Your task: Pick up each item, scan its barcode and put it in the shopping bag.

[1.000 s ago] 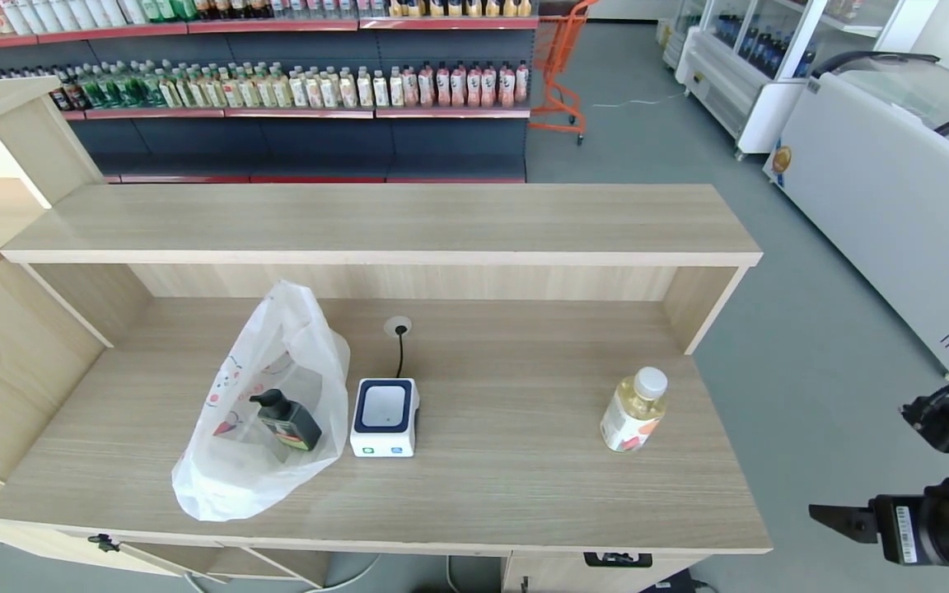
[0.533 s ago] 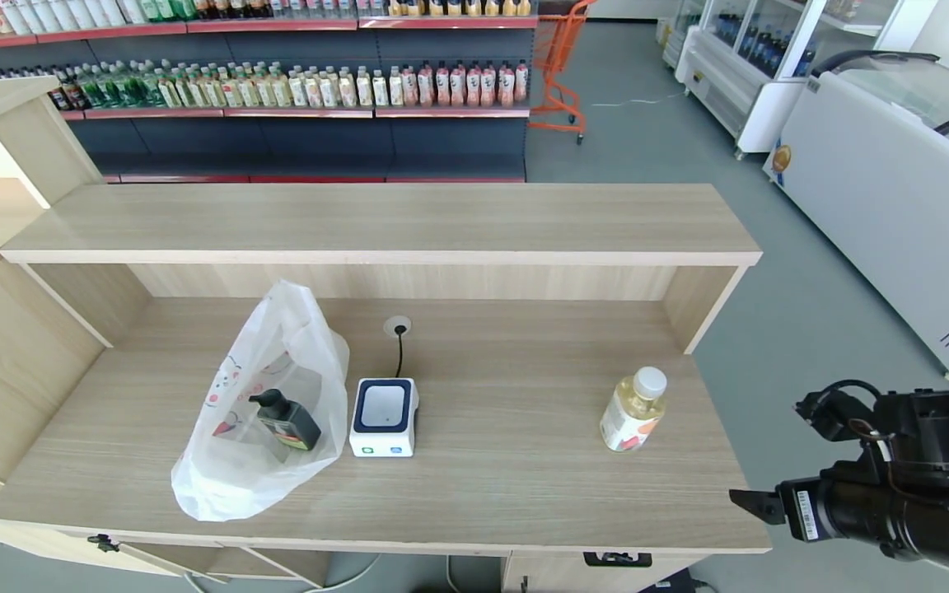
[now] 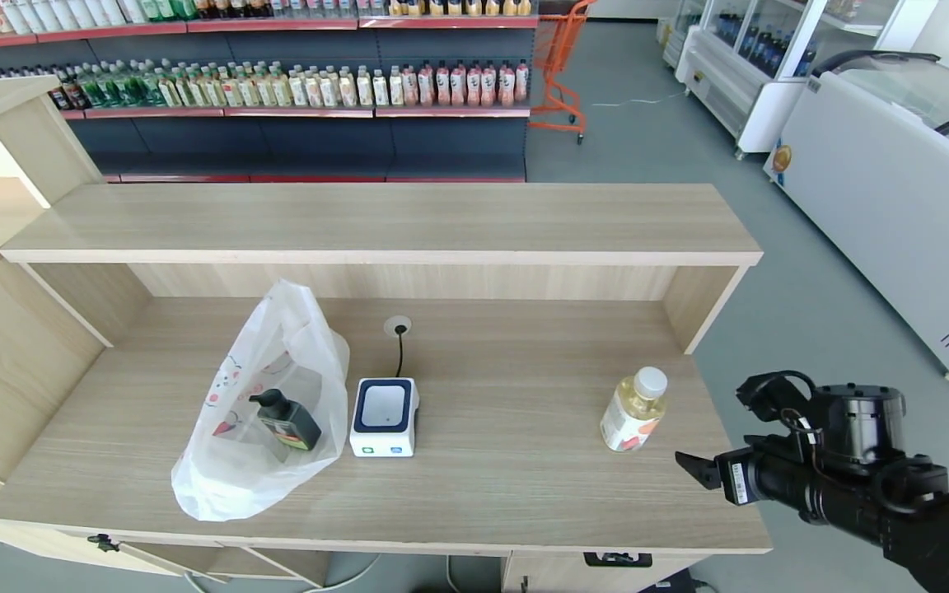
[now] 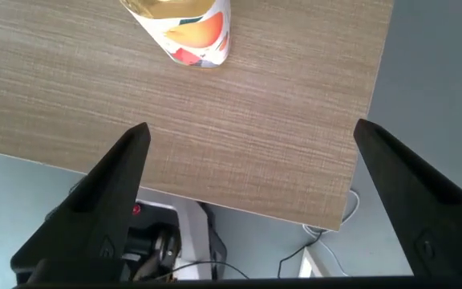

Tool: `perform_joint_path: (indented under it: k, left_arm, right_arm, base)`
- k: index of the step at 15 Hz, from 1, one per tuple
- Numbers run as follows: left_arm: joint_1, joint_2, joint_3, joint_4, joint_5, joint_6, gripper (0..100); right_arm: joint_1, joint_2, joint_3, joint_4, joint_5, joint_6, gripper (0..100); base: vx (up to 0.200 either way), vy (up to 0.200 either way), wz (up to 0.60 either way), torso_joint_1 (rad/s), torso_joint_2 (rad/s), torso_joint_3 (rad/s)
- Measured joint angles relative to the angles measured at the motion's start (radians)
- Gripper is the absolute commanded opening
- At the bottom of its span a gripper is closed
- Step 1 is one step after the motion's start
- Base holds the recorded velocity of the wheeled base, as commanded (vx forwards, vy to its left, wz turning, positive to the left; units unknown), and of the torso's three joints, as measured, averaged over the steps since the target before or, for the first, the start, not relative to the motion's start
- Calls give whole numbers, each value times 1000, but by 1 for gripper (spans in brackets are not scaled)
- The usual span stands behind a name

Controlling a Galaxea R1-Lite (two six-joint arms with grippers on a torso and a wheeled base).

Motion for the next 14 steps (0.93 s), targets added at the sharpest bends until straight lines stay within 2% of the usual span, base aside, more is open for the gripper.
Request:
perform_joint_path:
  k: [6, 9, 14]
  left_arm:
    - [0, 0, 0, 0, 0, 0, 100]
    - [0, 0, 0, 0, 0, 0, 100]
    - [0, 0, 0, 0, 0, 0, 100]
  right_arm:
    - [57, 141, -15, -222, 0, -38, 100]
    - [67, 192, -21, -278, 0, -111, 100]
    - [73, 265, -61, -345, -1, -137, 100]
  base:
    - [0, 0, 0, 0, 0, 0]
    - [0, 0, 0, 0, 0, 0]
    - [0, 0, 0, 0, 0, 0]
